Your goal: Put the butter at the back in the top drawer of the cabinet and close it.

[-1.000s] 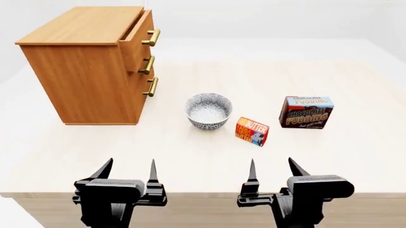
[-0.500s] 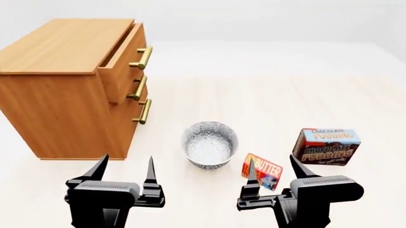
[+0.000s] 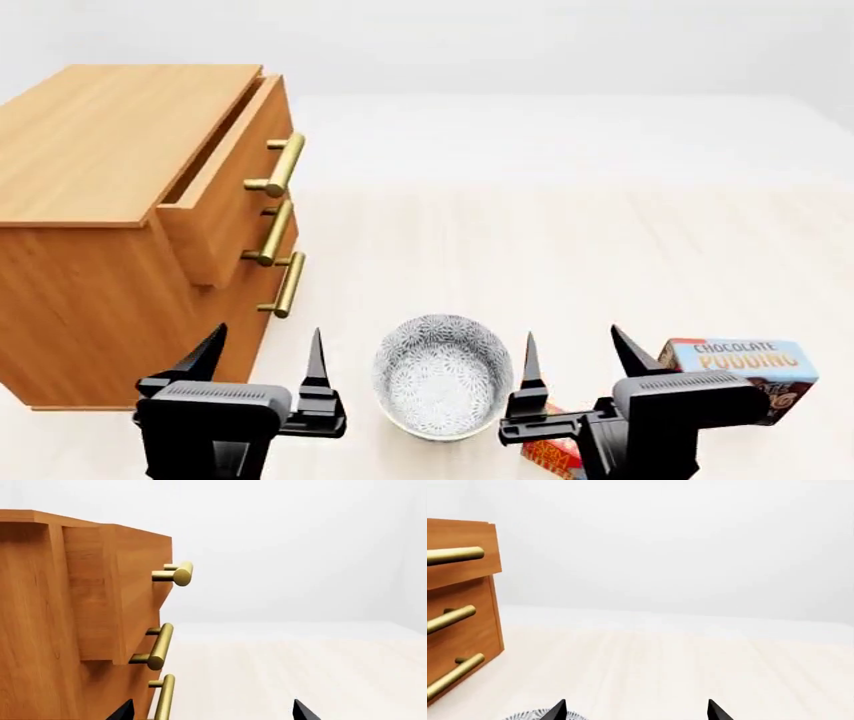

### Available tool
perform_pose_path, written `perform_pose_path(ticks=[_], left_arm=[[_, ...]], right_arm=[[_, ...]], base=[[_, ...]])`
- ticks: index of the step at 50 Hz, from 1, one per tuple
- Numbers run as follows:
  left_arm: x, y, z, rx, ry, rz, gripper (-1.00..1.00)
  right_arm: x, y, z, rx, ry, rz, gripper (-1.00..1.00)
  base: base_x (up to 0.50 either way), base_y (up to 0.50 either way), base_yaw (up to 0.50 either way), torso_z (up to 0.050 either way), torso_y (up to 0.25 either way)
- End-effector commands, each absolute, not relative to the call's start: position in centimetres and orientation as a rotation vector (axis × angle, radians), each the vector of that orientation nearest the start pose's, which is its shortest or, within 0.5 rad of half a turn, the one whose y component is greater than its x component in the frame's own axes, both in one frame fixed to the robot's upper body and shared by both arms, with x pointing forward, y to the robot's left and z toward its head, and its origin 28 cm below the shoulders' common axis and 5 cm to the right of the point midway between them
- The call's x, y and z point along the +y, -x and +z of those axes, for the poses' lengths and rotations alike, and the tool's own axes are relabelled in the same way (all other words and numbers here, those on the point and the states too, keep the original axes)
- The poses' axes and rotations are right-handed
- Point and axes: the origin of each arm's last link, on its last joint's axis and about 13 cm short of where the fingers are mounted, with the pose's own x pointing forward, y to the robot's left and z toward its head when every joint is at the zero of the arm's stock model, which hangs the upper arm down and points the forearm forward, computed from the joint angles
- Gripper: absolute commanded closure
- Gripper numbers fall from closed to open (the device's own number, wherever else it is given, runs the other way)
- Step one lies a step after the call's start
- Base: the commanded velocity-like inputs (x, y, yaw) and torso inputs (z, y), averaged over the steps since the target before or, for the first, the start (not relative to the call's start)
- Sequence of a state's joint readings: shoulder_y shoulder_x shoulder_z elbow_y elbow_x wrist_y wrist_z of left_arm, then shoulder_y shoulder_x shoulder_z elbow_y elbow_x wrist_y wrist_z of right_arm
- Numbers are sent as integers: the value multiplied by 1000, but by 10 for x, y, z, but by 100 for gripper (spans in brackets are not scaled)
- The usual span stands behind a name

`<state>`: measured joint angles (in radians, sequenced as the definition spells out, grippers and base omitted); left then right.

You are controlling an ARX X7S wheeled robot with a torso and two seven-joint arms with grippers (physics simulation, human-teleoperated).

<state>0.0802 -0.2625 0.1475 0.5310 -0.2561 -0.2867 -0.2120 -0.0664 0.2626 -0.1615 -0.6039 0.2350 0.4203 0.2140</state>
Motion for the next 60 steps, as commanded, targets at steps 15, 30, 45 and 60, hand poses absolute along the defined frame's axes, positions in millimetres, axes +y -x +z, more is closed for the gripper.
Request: perform_pose_path(ticks=[15,30,45,60], left_arm=[[216,-172,120,-101,7,-88,-100],[221,-169,163,-65,-15,-55,-100],[230,-189,227,-30,-45,-40,-100],[232,-223,276,56,-109,-43,-100]], right_arm=[[-102,-175,100,-66,19,77,-100],[-105,-175,103,-60,13,73,-100],[-106,-173,105,-62,8,80,-100],[-108,-174,106,-56,-2,83,-100]], base=[[0,0,0,0,0],[0,0,0,0,0],[0,0,0,0,0],[0,0,0,0,0]])
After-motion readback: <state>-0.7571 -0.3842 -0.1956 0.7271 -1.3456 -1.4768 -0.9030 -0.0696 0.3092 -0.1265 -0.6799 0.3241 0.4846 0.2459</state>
